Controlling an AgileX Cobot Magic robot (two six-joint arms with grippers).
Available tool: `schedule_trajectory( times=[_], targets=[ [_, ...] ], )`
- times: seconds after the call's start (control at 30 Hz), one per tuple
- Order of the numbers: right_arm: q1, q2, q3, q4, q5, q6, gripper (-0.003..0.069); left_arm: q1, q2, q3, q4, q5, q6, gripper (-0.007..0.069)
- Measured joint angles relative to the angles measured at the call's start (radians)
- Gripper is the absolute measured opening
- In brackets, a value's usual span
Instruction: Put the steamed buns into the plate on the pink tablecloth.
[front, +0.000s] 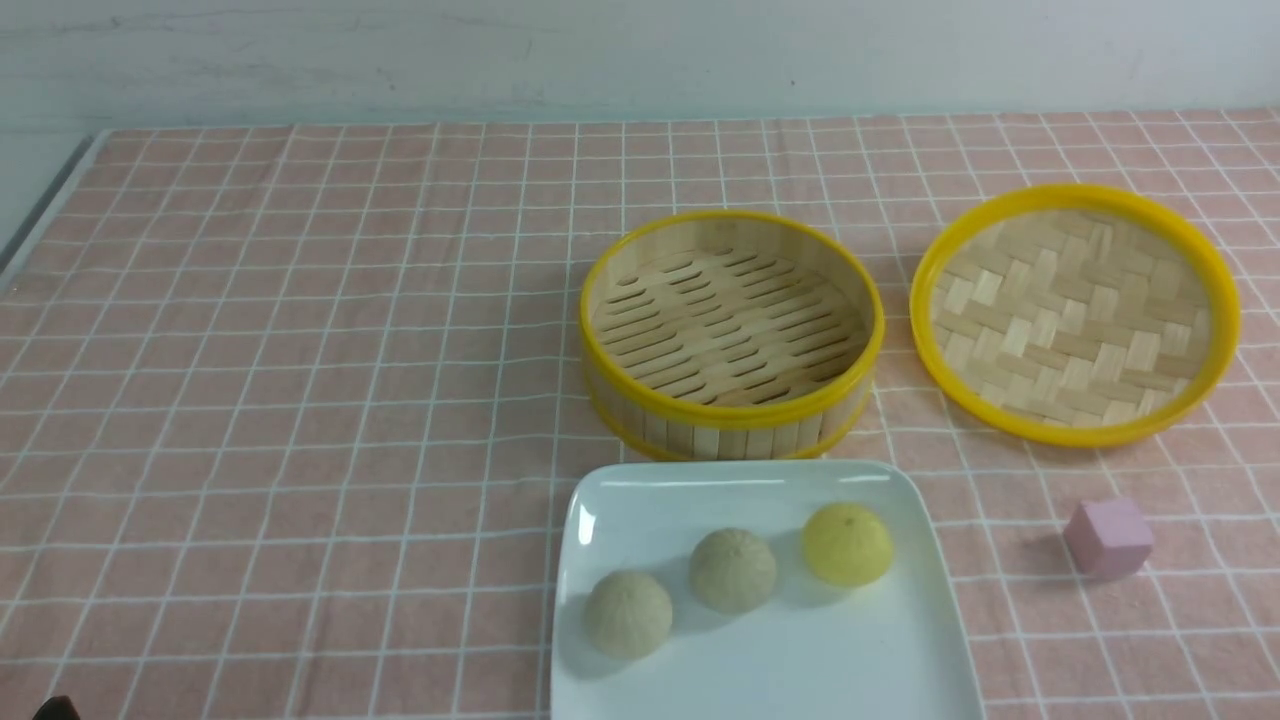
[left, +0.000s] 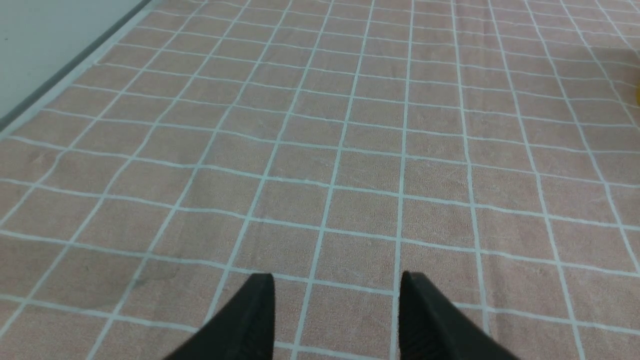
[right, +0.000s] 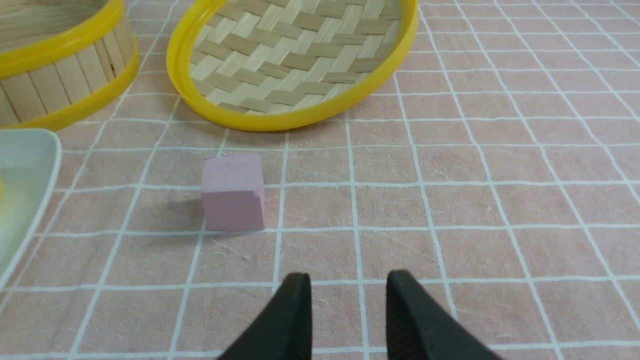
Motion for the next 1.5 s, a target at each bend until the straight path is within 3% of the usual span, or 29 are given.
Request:
schedule_trajectory(
  times=[1.5],
  targets=[
    [-0.026, 0.0, 0.0, -0.022, 0.0, -0.001, 0.0239, 0.0, 0.0, 0.0, 0.0, 0.0, 0.0, 0.0365]
  ],
)
